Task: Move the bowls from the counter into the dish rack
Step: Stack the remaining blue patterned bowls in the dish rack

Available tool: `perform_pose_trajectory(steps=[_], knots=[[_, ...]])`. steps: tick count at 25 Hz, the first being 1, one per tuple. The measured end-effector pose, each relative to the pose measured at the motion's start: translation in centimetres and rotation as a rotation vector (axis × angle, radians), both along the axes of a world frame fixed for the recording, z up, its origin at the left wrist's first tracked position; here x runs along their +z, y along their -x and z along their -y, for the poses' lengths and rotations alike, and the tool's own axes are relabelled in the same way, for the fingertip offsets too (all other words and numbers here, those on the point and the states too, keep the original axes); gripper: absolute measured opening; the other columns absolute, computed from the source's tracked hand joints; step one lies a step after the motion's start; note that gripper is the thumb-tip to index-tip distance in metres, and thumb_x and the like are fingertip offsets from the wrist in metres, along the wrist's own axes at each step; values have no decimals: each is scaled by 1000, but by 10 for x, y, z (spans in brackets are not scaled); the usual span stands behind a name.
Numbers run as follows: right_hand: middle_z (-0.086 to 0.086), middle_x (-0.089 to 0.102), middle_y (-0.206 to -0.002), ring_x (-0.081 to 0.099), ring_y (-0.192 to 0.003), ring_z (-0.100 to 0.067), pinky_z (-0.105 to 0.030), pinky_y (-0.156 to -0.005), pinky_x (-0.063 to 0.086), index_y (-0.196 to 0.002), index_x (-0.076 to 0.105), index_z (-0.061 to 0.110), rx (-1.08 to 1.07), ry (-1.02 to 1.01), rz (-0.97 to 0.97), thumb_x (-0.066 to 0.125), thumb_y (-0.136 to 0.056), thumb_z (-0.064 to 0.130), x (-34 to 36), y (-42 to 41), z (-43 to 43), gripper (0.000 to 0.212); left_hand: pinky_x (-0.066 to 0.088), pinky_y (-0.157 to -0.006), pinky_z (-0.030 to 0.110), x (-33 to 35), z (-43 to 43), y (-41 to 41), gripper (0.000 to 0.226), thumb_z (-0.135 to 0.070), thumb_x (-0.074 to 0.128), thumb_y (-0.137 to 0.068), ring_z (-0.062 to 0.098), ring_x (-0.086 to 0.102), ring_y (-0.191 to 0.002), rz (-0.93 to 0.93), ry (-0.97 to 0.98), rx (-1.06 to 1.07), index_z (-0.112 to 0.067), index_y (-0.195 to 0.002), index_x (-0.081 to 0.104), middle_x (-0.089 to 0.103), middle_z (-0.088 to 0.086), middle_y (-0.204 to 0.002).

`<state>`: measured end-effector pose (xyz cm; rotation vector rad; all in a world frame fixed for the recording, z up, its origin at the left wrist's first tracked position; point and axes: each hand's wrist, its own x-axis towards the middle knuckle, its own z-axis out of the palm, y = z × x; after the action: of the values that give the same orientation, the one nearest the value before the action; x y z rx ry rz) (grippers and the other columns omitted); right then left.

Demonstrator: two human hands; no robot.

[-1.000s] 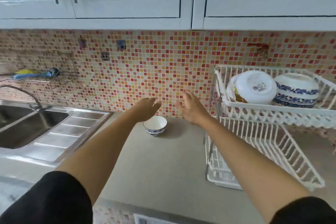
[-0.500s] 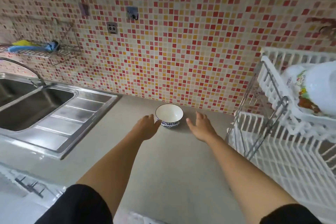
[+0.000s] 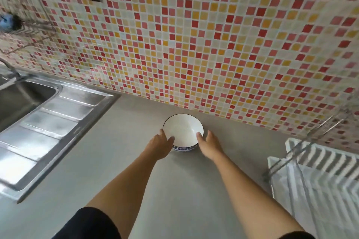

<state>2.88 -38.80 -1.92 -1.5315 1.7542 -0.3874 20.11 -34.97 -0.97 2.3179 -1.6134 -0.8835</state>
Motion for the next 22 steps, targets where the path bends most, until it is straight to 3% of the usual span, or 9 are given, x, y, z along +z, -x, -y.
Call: perform_pose_trajectory(steps=[3,5,7,10,12,15,18,22], knots=[[-17,52,-132,53,-116,-34,-36,-94,47,-132,42,3,-44,-76,83,40,-95,38,-23,-10,11,51,41,-103,45,-19,12,6,66,-36,37,-97,41,48,-124,-71,-11,84,-3,-147,10,48,25,-138],[-16,53,-126,54,-104,-32,-22,-74,50,-129,42,-2,-80,-103,151,38,-95,19,-29,-16,14,40,44,-97,45,-21,19,9,58,-23,38,-95,43,52,-118,-86,-1,140,-1,-144,13,52,28,-131],[-19,48,-124,53,-94,-29,-24,-61,53,-128,38,-6,-137,-141,270,34,-94,7,-27,-20,14,37,44,-91,44,-20,23,10,51,-10,37,-92,44,53,-114,-98,-6,181,2,-138,19,54,30,-125],[-20,45,-128,57,-100,-32,-41,-69,58,-126,34,-3,-141,-161,345,32,-93,5,-17,-21,4,34,48,-78,41,-16,19,10,38,-1,36,-88,43,59,-104,-143,12,243,2,-125,30,59,30,-115],[-17,44,-126,57,-102,-35,-50,-76,58,-124,34,1,-107,-152,383,32,-92,4,-4,-18,-7,32,51,-79,42,-6,9,9,30,0,36,-88,42,61,-101,-167,29,272,1,-118,33,59,29,-112],[-10,45,-126,61,-95,-35,-46,-74,59,-129,30,9,-13,-128,350,34,-90,6,22,-5,-26,39,50,-84,41,19,-15,5,26,-1,40,-88,39,59,-103,-180,10,248,2,-114,36,56,27,-119],[-7,43,-127,65,-88,-35,-31,-57,59,-129,27,15,57,-122,369,34,-90,4,56,9,-63,41,48,-76,37,49,-53,5,36,-2,36,-88,39,59,-106,-128,42,177,6,-124,36,54,27,-121],[-6,41,-122,55,-104,-33,-46,-74,59,-117,30,19,128,-40,431,39,-88,0,101,20,-132,36,56,-74,40,98,-121,9,28,-12,32,-97,38,64,-91,-34,261,179,3,-117,45,59,22,-99]])
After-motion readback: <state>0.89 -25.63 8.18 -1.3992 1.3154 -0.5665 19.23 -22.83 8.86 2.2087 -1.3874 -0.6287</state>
